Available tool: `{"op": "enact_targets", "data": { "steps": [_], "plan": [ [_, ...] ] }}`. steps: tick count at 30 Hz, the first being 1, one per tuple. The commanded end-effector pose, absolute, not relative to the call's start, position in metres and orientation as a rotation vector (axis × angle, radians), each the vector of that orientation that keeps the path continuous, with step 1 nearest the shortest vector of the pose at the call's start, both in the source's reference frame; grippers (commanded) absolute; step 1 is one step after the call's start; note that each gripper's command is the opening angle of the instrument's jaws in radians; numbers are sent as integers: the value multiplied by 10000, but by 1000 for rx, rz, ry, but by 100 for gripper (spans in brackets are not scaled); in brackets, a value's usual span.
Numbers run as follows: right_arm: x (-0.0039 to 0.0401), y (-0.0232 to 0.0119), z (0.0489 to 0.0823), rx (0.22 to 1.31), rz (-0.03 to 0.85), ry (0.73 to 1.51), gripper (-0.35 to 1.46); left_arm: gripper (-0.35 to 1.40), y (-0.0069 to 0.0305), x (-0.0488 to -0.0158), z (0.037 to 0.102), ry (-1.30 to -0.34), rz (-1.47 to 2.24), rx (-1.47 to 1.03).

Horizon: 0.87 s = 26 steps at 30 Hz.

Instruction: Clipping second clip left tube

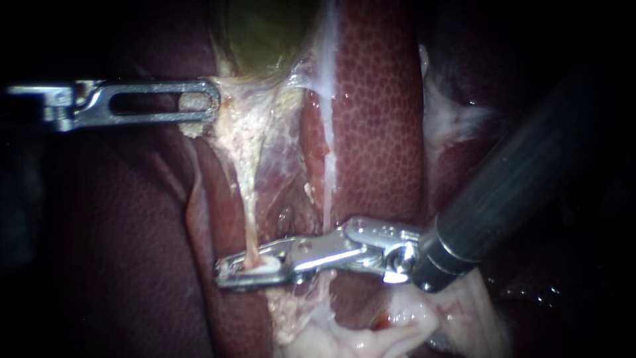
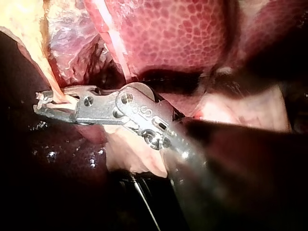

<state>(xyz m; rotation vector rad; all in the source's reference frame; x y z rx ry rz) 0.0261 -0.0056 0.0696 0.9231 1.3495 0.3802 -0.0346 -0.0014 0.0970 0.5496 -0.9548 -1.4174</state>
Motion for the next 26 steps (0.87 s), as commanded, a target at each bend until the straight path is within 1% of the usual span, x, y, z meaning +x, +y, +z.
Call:
{"op": "enact_targets", "data": {
  "steps": [1, 2, 12, 26],
  "plan": [
    [262, -56, 696, 928, 384, 1344, -29, -35, -13, -346, 970, -955, -1417, 550],
    [261, -56, 696, 932, 387, 1339, -35, -35, -13, -346, 970, -955, -1417, 550],
    [259, -56, 698, 943, 390, 1306, -35, -35, -14, -346, 970, -955, -1417, 550],
    [259, -56, 698, 943, 388, 1303, -35, -35, -14, -346, 970, -955, -1417, 550]
  ]
}}
